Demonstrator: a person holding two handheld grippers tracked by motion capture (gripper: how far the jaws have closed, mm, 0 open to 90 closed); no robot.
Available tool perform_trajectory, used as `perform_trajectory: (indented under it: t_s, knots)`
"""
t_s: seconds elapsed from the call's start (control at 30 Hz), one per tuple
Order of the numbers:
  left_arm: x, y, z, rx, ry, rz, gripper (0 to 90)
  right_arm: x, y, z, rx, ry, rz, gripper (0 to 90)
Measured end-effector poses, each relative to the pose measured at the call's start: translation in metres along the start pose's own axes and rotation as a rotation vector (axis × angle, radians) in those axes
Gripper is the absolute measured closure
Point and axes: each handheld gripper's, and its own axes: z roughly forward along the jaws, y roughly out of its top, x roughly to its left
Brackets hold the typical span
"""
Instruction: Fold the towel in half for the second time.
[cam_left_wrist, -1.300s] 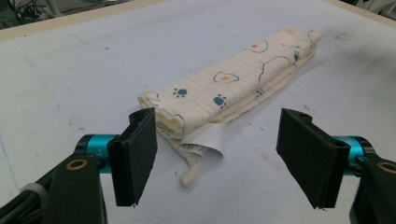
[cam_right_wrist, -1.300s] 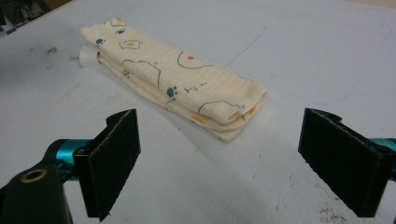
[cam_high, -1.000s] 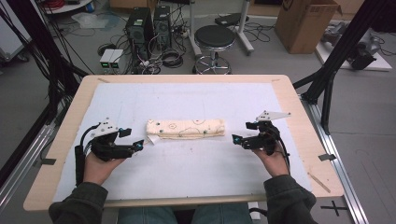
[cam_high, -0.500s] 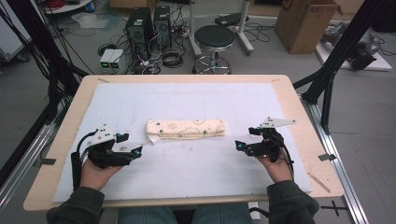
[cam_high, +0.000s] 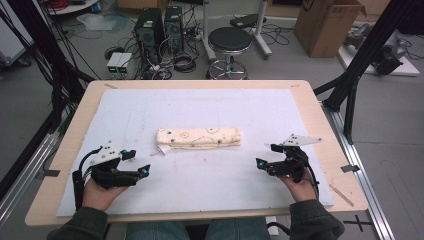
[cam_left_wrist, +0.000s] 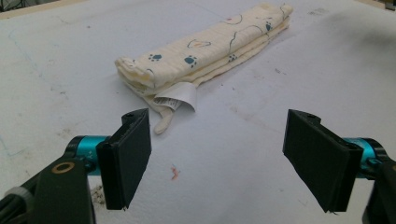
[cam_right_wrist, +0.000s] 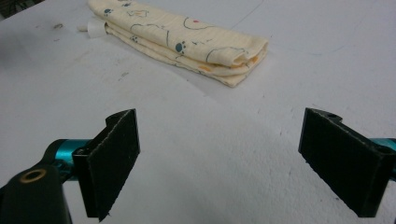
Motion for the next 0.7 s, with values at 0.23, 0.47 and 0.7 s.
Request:
perform_trajectory:
  t_s: [0.23,0.47,0.7]
  knots:
    - [-0.003,-0.006,-0.006,-0.001,0.01,0.0,24.1,0.007,-0.006,-0.008,-0.014,0.008,-0.009,11.8]
    - [-0.007,-0.012,-0.013,0.0,0.016,0.001,24.1,0.008,-0.016,-0.012,-0.005,0.002,-0.008,11.8]
    - [-0.009,-0.02,-0.021,0.004,0.03,-0.007,24.1,0.009,-0.027,-0.023,-0.006,-0.017,0.01,11.8]
